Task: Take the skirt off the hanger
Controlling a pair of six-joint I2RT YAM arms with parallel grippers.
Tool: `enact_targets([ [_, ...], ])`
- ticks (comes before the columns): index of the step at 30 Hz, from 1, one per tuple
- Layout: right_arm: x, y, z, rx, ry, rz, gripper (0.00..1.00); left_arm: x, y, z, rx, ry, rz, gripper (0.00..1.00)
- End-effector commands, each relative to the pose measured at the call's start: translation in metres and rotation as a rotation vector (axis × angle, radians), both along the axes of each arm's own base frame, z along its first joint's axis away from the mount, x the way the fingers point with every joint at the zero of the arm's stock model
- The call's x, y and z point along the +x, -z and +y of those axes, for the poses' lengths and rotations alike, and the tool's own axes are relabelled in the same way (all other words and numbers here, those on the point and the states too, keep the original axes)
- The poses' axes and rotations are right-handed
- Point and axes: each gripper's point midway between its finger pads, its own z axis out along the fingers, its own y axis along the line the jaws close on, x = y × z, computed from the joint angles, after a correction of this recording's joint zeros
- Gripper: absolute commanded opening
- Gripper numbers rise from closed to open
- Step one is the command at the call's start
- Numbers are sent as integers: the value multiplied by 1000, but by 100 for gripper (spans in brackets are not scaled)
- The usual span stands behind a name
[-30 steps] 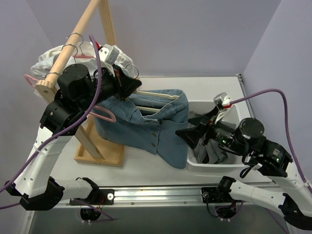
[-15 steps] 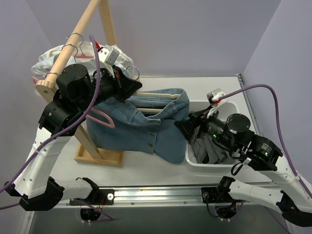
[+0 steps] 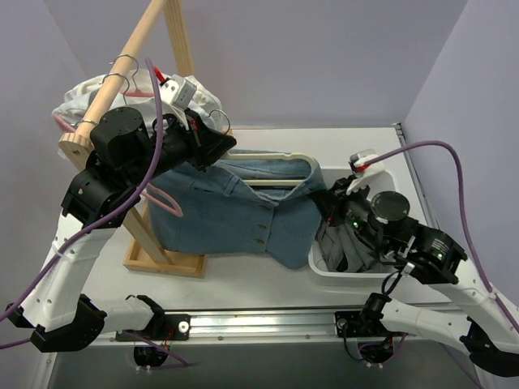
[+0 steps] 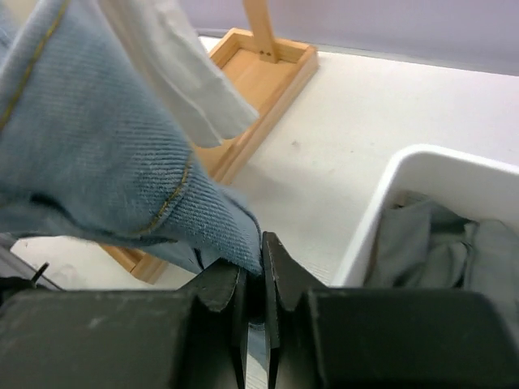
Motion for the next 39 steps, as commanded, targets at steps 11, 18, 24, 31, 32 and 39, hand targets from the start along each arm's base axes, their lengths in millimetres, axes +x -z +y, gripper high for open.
enact_targets([
  [11,-24,-15,-102,175,320,-12,0,-30,-87,6,-348,65,-175,2],
  [18,14,6,-5,148,143,37,0,-70,-125,-26,-628,425,-91,2],
  [24,54,-8,52,91,108,19,0,-96,-137,-23,-652,542,-75,2],
  [31,116,-33,56,115,173,19,0,-137,-161,-4,-694,652,-101,2],
  [32,120,-38,51,120,189,7,0,-139,-161,-3,-678,645,-110,2],
  [39,125,-145,-25,184,307,-203,0,-129,-132,0,-532,515,-128,2],
])
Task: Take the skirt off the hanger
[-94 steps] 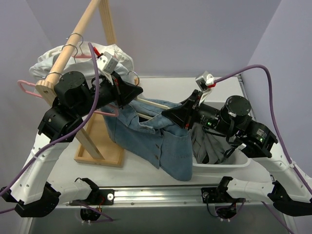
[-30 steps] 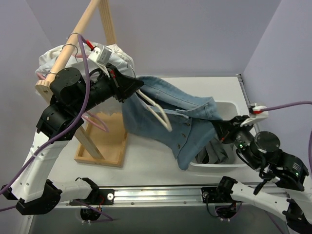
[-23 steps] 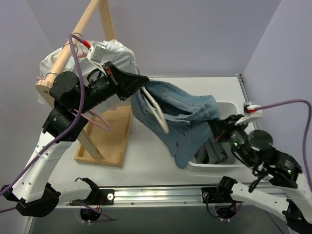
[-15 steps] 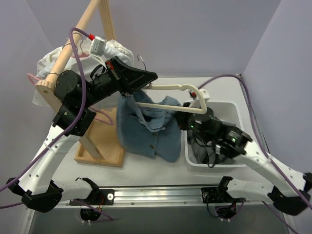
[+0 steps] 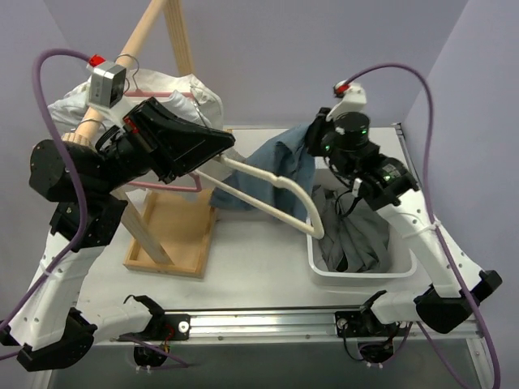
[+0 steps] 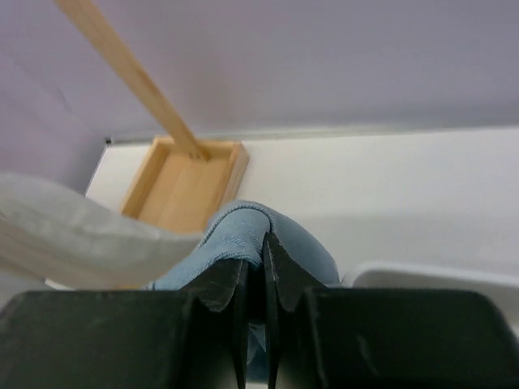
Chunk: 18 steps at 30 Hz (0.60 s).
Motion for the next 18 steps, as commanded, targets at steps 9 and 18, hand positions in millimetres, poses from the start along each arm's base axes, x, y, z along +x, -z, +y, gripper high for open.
enact_targets([
  [9,-69,-222,-114,77,245,-488,0,34,71,-26,181,-41,55,2],
  [18,-64,-184,-125,-1,311,-424,0,50,95,-43,228,-9,96,2],
])
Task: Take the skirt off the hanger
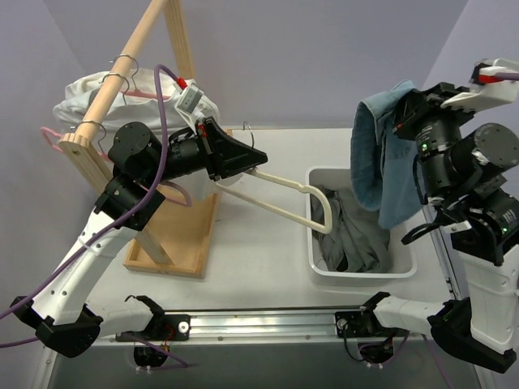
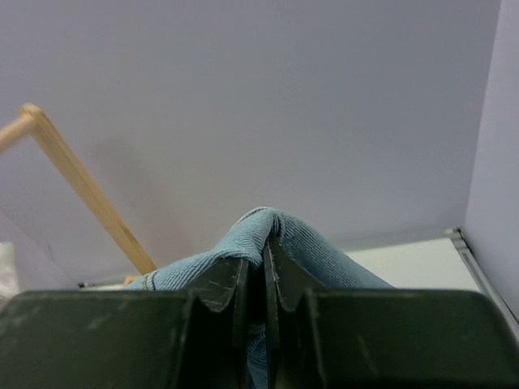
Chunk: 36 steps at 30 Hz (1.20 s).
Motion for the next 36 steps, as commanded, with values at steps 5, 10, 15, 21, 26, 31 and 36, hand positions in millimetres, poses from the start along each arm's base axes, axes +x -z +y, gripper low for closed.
enact_targets([
  [5,18,64,3,-19,52,90,0,-15,-18,5,-27,32,-82,2],
  [10,20,118,-7,-16,124,169,0,-14,-14,3,-13,40,-73,2],
  [15,19,188,-45,-101,387,343,0,-4,0,-4,32,41,-36,2],
  [21,11,272,-55,-63,472,536,0,4,11,-13,67,53,-17,2],
  [26,4,385,-48,-5,508,787,0,17,27,-20,128,26,-12,2],
  [31,-2,400,-49,-24,495,844,65,31,50,-25,201,-4,2,2],
  [36,4,295,-33,-26,310,710,100,47,68,-26,259,-62,3,2],
])
